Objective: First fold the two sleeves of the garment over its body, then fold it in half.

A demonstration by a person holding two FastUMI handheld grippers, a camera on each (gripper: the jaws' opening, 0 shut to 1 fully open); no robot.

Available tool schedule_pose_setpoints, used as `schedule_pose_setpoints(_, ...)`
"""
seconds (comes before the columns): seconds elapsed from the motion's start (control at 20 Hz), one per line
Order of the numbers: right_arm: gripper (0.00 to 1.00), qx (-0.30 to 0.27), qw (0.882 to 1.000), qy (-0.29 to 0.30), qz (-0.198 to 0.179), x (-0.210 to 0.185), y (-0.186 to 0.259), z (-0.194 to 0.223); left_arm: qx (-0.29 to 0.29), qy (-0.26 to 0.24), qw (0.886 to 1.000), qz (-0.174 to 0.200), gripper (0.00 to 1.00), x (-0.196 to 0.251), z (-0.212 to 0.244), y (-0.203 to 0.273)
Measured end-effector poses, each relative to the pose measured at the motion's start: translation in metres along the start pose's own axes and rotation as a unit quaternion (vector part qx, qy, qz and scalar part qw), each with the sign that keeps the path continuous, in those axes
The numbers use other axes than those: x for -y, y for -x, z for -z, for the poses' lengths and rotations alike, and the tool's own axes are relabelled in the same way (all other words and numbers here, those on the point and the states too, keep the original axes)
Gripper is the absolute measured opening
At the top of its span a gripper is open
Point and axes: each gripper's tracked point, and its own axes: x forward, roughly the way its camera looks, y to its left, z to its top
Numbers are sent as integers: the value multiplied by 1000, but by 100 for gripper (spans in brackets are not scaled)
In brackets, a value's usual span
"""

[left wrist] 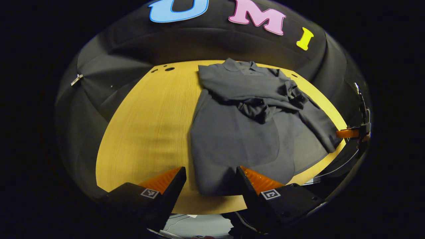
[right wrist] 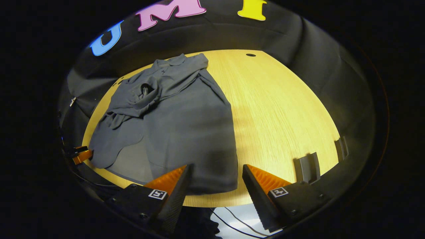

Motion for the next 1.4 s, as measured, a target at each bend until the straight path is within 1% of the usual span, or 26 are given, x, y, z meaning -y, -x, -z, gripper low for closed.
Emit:
schedule_pose_setpoints(0.1,96,-11,1000,2,2,-1,-8,4,-11,2,1000,-2,95,0,4,-8)
schedule_pose_setpoints(0.2,96,-16,1000,11,5,-2,-16,4,-17,-10,1000,-8,95,0,3,-15)
schedule_pose_setpoints(0.3,96,-15,999,34,9,-2,-19,3,-17,-26,1000,-4,96,4,-1,-19)
schedule_pose_setpoints(0.45,95,-20,998,63,-1,-8,-22,1,-36,-27,999,-2,98,4,0,-21)
schedule_pose_setpoints(0.5,96,-19,998,64,-2,-8,-22,2,-37,-29,999,-3,97,5,0,-21)
schedule_pose_setpoints(0.55,95,-18,998,63,-6,-9,-22,1,-48,-35,998,4,92,10,1,-21)
schedule_pose_setpoints(0.6,82,-18,997,68,-15,-15,-23,1,-53,-45,997,16,89,17,0,-23)
schedule_pose_setpoints(0.65,64,-19,996,81,-26,-22,-22,-1,-61,-52,996,29,73,24,-1,-24)
schedule_pose_setpoints(0.7,45,-22,994,94,-46,-30,-24,3,-64,-53,995,50,56,33,-3,-24)
schedule_pose_setpoints(0.8,8,-29,993,106,-50,-34,-23,4,-70,-31,995,69,23,39,-7,-25)
schedule_pose_setpoints(0.85,6,-29,993,102,-53,-33,-27,4,-73,-21,994,74,7,37,-6,-25)
schedule_pose_setpoints(0.9,6,-30,994,94,-55,-34,-22,4,-72,-16,995,74,6,35,-5,-22)
schedule_pose_setpoints(1.0,6,-27,995,85,-53,-32,-18,7,-72,-22,995,64,6,33,2,-16)
schedule_pose_setpoints(1.1,6,-23,995,85,-57,-32,-9,12,-68,-21,996,61,6,31,3,-11)
schedule_pose_setpoints(1.25,5,-32,994,86,-64,-32,5,31,-71,1,995,71,6,32,-2,-7)
schedule_pose_setpoints(1.4,5,-47,993,81,-71,-28,18,50,-94,8,992,89,6,31,0,-6)
